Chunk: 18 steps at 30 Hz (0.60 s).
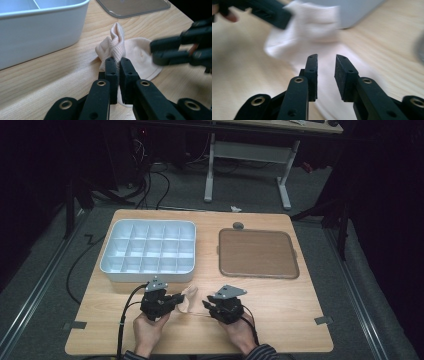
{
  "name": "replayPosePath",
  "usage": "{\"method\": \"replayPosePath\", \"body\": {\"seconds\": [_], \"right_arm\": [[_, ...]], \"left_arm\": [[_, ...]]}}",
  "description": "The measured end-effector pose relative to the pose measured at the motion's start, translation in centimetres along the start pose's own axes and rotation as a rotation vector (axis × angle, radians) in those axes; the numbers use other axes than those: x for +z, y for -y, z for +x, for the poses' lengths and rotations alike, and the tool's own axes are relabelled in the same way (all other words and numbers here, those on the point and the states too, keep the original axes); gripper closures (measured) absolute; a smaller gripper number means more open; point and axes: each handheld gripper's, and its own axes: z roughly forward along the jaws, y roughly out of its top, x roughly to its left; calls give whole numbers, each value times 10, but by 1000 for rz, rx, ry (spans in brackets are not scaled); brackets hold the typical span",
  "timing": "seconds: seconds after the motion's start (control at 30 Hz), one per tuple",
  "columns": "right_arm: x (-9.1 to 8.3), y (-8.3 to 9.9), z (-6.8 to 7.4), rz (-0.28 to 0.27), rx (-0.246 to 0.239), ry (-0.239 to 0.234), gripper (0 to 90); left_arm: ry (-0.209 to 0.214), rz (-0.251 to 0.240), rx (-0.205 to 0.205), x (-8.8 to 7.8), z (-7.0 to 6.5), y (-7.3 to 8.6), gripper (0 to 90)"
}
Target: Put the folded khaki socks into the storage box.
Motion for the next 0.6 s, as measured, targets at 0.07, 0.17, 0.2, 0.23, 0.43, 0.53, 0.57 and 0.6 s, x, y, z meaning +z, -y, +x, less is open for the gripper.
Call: {"method": "replayPosePath", "body": {"seconds": [0.07, 0.17, 0.2, 0.23, 0.43, 0.53, 0.57, 0.6], "right_arm": [[-8, 4, -10, -15, 18, 60, 702], [-15, 11, -19, -20, 51, 106, 684], [-15, 13, -21, -19, 59, 111, 679], [-16, 16, -23, -13, 72, 120, 669], [-16, 29, -28, 5, 111, 127, 641], [-14, 33, -29, 12, 132, 113, 653], [-14, 35, -28, 18, 133, 110, 661], [-13, 36, -29, 24, 135, 107, 674]], "left_arm": [[-2, 0, 3, -1, -1, -1, 862], [-8, -1, 8, -1, -3, -1, 862], [-9, 1, 9, -1, -3, -2, 862], [-10, 1, 6, -1, -4, -2, 862], [-11, -2, 8, -1, -8, -2, 862], [-7, 0, 16, 1, -11, -3, 862], [-5, 1, 18, 1, -11, -3, 862], [-3, -1, 18, 2, -12, -4, 862]]}}
